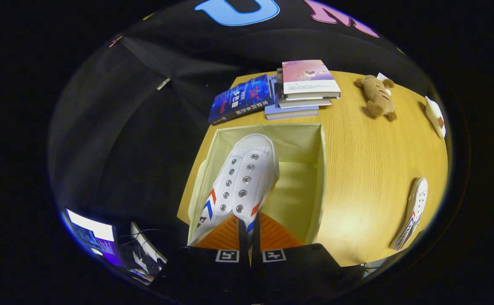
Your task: Open the storage box then place both shoes into the box .Put the left shoe in first, then the right shoe, with the right side of both shoes facing outward in a uniform manner.
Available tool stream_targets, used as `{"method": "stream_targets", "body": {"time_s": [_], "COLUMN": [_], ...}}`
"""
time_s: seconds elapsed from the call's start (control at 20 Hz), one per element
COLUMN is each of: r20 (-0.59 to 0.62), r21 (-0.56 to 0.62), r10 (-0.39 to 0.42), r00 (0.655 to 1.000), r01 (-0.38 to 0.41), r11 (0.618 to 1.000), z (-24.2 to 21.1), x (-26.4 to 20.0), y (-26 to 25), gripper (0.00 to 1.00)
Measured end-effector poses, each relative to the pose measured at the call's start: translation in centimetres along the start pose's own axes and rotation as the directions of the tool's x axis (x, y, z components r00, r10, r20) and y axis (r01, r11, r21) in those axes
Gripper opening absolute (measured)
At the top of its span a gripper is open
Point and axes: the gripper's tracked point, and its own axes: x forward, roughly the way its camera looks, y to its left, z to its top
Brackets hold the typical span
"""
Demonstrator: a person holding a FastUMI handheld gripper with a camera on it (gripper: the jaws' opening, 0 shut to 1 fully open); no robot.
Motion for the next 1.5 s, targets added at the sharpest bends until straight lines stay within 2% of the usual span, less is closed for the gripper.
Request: {"method": "stream_targets", "body": {"time_s": [0.25,0.45,0.8,0.9,1.15,1.3,1.4,1.5], "r20": [-0.089,-0.138,-0.241,-0.247,-0.229,-0.22,-0.205,-0.188], "r21": [0.044,-0.005,-0.023,-0.014,-0.025,-0.026,-0.028,-0.029], "r10": [-0.066,-0.113,-0.147,-0.132,-0.113,-0.09,-0.075,-0.044], "r00": [0.994,0.984,0.959,0.96,0.967,0.971,0.976,0.981], "r01": [0.07,0.113,0.146,0.133,0.11,0.086,0.07,0.039], "r11": [0.997,0.994,0.989,0.991,0.994,0.996,0.997,0.999], "z": [-1.2,-2.8,-5.5,-5.6,-5.0,-4.8,-4.6,-4.4], "x": [5.2,7.7,9.2,9.2,8.4,7.5,6.6,5.4], "y": [0.0,-0.4,-1.2,-1.0,-0.5,-0.2,-0.2,0.3], "gripper": [0.05,0.05,0.05,0.08,0.29,0.62,0.78,0.87]}}
